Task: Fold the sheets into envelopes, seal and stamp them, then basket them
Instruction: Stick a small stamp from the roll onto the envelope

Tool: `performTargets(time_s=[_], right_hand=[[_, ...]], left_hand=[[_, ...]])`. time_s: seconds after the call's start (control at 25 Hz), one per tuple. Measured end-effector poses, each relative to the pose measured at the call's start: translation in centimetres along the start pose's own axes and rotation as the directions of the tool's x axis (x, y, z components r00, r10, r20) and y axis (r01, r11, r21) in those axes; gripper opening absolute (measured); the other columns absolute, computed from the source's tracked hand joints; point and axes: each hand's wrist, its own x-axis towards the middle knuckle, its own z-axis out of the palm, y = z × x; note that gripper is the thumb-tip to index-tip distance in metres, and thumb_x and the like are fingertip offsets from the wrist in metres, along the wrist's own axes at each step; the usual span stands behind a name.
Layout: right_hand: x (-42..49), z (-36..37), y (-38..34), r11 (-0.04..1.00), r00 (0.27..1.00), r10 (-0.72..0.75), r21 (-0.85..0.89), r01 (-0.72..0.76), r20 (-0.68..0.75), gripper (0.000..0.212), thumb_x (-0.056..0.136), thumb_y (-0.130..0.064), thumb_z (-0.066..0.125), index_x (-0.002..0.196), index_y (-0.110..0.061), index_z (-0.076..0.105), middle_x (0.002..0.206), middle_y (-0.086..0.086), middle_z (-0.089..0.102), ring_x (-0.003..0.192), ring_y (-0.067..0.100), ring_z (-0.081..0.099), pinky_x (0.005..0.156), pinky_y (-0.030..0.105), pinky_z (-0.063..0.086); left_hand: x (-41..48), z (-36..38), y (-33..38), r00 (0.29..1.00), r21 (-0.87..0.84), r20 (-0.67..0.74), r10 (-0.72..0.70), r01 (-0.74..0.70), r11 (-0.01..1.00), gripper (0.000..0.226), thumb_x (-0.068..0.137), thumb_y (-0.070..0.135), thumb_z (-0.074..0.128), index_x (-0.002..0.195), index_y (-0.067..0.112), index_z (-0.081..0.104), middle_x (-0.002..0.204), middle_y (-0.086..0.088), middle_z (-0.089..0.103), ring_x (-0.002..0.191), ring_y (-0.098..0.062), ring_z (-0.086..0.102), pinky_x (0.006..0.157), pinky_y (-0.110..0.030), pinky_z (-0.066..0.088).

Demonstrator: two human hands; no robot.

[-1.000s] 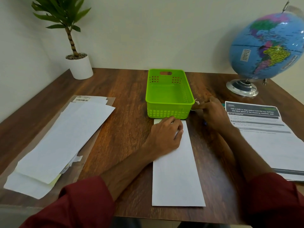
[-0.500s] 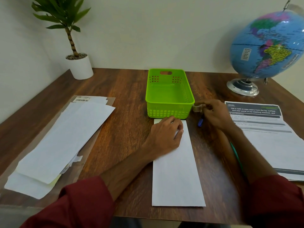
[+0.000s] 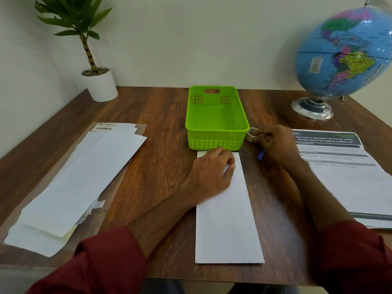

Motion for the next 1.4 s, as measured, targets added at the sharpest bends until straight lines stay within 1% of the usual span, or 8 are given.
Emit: performTargets(time_s=[0.08,0.28,0.56,0.72,0.84,0.96,1.16,1.4], right_hand=[[0.1,0.2,0.4,0.996,0.999,-0.035,-0.077,0.036,0.007,0.016,0.090,-0.019,0.071,0.102,-0.022,0.081,0.084,0.002,0.078,0.070,0.017,0.069,0.068,0.040,0.057],[0.0,0.0,-0.2,0.978,0.996,-0.083,-0.192,0.086,0.022,0.030,0.088,-0.004,0.067,0.111,-0.017,0.080,0.093,0.014,0.072,0.082,0.031,0.066,0.066,0.029,0.036],[-0.6,0.2,0.0,0.973,0.997,-0.080,-0.217,0.077,-0.005,0.041,0.086,0.003,0.060,0.119,-0.017,0.077,0.095,0.023,0.064,0.086,0.036,0.059,0.069,0.031,0.033],[-0.8,0.0,-0.6,0.980,0.992,-0.114,-0.168,0.105,-0.048,0.040,0.084,0.005,0.059,0.114,-0.013,0.079,0.096,0.019,0.074,0.091,0.032,0.064,0.072,0.023,0.036],[-0.8,-0.5,-0.6,0.996,0.997,-0.080,0.037,0.080,-0.001,0.037,0.089,0.000,0.058,0.113,-0.018,0.079,0.099,0.001,0.079,0.085,0.012,0.071,0.071,0.006,0.042],[-0.7,-0.2,-0.2,0.997,1.000,0.025,0.077,-0.026,0.009,0.030,0.094,-0.012,0.062,0.118,-0.025,0.075,0.089,-0.003,0.074,0.072,0.005,0.064,0.063,0.019,0.044],[-0.9,0.0,-0.5,0.995,0.995,-0.031,-0.093,0.023,-0.091,0.018,0.089,-0.008,0.066,0.105,-0.014,0.073,0.084,-0.005,0.060,0.074,0.011,0.053,0.063,0.024,0.033],[-0.6,0.5,0.2,0.975,0.990,-0.114,-0.198,0.096,-0.082,0.016,0.086,-0.010,0.065,0.097,-0.010,0.077,0.087,0.012,0.072,0.077,0.027,0.062,0.069,0.038,0.049]], left_hand=[[0.0,0.0,0.0,1.000,-0.001,-0.001,-0.001,0.001,1.000,0.008,0.094,0.035,0.054,0.097,0.028,0.059,0.101,0.009,0.061,0.095,-0.013,0.058,0.065,-0.036,0.052],[0.0,0.0,0.0,1.000,0.000,-0.003,0.001,-0.001,1.000,0.008,0.094,0.034,0.054,0.097,0.028,0.059,0.101,0.010,0.060,0.096,-0.014,0.058,0.065,-0.035,0.051],[0.0,-0.1,0.1,1.000,0.003,-0.008,0.003,-0.003,1.000,0.008,0.095,0.034,0.055,0.096,0.028,0.060,0.100,0.010,0.061,0.095,-0.013,0.058,0.063,-0.033,0.050],[0.0,-0.2,0.1,1.000,0.002,-0.004,-0.005,0.005,1.000,0.008,0.095,0.034,0.054,0.096,0.028,0.059,0.101,0.009,0.060,0.096,-0.013,0.058,0.064,-0.034,0.051],[0.0,-0.1,0.1,1.000,0.000,0.001,-0.006,0.006,1.000,0.008,0.095,0.034,0.054,0.097,0.028,0.060,0.101,0.010,0.061,0.096,-0.013,0.058,0.064,-0.035,0.051],[0.0,0.0,0.0,1.000,-0.004,-0.003,-0.007,0.007,1.000,0.009,0.096,0.034,0.054,0.097,0.028,0.061,0.101,0.010,0.061,0.095,-0.012,0.058,0.064,-0.035,0.052],[0.0,0.0,0.0,1.000,-0.016,0.001,-0.010,0.011,1.000,0.009,0.096,0.035,0.053,0.096,0.029,0.060,0.100,0.010,0.061,0.095,-0.011,0.058,0.065,-0.035,0.052],[0.0,-0.1,0.0,1.000,-0.018,-0.002,-0.008,0.008,1.000,0.009,0.096,0.035,0.053,0.096,0.029,0.060,0.100,0.010,0.060,0.095,-0.012,0.058,0.065,-0.035,0.052]])
